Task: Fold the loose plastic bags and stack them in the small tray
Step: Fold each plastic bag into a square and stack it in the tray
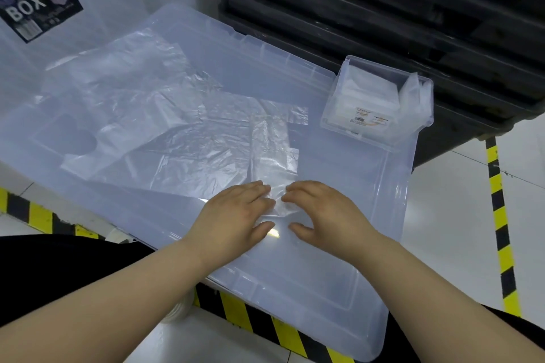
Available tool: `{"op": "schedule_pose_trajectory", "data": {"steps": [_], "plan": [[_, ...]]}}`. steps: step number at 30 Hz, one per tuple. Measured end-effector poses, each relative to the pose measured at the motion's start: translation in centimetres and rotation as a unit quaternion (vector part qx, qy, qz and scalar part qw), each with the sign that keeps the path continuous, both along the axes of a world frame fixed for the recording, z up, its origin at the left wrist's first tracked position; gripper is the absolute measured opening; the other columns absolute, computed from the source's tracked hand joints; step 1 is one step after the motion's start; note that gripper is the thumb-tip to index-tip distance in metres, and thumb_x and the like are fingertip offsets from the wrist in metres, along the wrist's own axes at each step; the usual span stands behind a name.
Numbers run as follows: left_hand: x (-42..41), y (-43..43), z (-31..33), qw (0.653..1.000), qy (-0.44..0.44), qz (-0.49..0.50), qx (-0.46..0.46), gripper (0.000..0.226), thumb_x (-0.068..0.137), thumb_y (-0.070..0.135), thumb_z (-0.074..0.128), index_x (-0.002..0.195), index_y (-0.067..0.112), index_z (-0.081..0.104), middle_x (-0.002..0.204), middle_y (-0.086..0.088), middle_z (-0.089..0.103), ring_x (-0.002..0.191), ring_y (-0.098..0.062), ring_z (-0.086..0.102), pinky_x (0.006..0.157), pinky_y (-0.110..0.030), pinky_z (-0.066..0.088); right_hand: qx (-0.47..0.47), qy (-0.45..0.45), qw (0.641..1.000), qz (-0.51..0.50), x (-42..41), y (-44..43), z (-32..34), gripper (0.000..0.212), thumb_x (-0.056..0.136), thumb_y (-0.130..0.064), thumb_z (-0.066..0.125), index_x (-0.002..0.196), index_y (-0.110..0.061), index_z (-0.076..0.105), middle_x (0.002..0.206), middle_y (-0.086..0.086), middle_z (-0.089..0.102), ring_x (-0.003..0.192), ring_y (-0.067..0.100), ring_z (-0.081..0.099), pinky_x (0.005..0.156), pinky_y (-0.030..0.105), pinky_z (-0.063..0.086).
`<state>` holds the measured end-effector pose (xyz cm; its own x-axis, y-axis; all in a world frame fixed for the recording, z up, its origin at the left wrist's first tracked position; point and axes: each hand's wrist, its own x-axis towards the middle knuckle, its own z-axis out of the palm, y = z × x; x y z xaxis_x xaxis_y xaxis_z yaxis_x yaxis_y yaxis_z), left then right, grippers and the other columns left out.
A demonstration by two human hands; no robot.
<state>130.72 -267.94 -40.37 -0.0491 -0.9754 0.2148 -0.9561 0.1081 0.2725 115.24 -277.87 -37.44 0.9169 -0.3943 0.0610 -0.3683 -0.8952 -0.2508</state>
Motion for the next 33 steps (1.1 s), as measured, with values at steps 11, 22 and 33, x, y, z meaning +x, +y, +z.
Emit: {"op": "schedule_pose_trajectory", "data": {"steps": [11, 22, 33], "plan": [[0.6, 0.0, -0.8, 0.997, 0.032, -0.003, -0.07, 0.042, 0.075, 0.035, 0.045, 0.112, 0.017, 0.051, 0.108, -0.008, 0.068, 0.108, -0.018, 0.051, 0.091, -0.027, 0.037, 0.02, -0.054, 0.996, -0.073, 1.8, 0.2, -0.3, 0.017, 0.052, -0.006, 0.059, 0.062, -0.014, 0.07, 0.067, -0.003, 0.069, 0.056, 0.017, 0.066, 0.038, 0.019, 0.047], [1.9, -0.6, -0.3, 0.996, 0.068, 0.038, -0.048, 0.034, 0.077, 0.027, 0.045, 0.083, 0.012, 0.075, 0.088, -0.001, 0.073, 0.084, -0.021, 0.07, 0.074, -0.026, 0.05, 0.268, -0.084, 0.948, -0.151, 1.1, 0.2, 1.3, 0.014, 0.085, -0.004, 0.058, 0.089, -0.009, 0.07, 0.071, -0.02, 0.055, 0.071, 0.005, 0.052, 0.071, 0.007, 0.037], [0.5, -0.8, 2.3, 0.907, 0.361, 0.19, 0.103, 0.021, 0.093, 0.03, 0.052, 0.096, 0.019, 0.07, 0.09, -0.006, 0.07, 0.09, -0.02, 0.062, 0.083, -0.033, 0.046, 0.334, -0.067, 0.914, -0.22, 1.2, 0.0, 1.6, 0.016, 0.085, -0.014, 0.062, 0.072, -0.02, 0.055, 0.072, -0.017, 0.055, 0.071, -0.004, 0.054, 0.071, 0.015, 0.042]]}}
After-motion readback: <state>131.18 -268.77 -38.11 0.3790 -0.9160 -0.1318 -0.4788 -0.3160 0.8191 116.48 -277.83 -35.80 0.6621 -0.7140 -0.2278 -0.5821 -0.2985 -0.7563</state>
